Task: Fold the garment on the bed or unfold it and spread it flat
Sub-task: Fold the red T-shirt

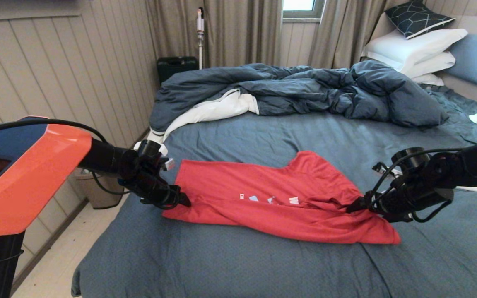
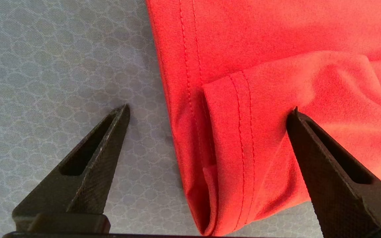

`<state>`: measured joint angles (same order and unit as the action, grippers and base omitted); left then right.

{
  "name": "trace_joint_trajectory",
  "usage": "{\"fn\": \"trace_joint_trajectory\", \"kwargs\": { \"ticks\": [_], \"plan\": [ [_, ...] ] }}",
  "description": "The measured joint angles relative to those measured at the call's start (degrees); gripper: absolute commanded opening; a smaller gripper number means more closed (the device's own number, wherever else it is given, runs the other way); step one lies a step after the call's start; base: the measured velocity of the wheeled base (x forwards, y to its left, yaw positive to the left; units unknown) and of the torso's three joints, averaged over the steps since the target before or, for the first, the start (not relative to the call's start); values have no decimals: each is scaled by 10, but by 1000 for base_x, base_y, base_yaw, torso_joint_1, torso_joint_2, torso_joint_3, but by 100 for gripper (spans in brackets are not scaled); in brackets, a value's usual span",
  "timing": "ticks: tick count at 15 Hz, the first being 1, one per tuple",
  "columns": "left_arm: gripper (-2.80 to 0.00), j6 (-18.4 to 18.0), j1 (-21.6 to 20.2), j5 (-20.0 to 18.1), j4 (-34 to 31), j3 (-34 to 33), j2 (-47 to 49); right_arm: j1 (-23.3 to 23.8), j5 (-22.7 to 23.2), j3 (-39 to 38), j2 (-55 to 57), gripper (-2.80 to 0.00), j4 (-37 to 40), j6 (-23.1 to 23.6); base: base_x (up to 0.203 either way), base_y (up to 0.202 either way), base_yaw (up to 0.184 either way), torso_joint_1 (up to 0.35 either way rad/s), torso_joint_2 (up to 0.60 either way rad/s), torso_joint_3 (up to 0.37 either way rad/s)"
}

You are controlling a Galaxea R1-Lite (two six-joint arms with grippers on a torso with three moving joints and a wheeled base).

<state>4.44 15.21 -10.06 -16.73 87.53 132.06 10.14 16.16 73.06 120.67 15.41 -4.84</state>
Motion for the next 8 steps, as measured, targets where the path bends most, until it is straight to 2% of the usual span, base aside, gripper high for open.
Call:
{"fn": "trace_joint_trajectory", "kwargs": {
  "ticks": [2,3,8],
  "plan": [
    [0,1,0,0,0,0,0,0,-6,4,7,0,0,1,0,0,0,0,0,0],
    [0,1,1,0,0,0,1,-3,-6,6,10,-280,0,0,0,0,0,0,0,0],
    [0,24,2,-6,-1,1,0,-19,-7,1,10,-280,0,0,0,0,0,0,0,0]
  ]
}}
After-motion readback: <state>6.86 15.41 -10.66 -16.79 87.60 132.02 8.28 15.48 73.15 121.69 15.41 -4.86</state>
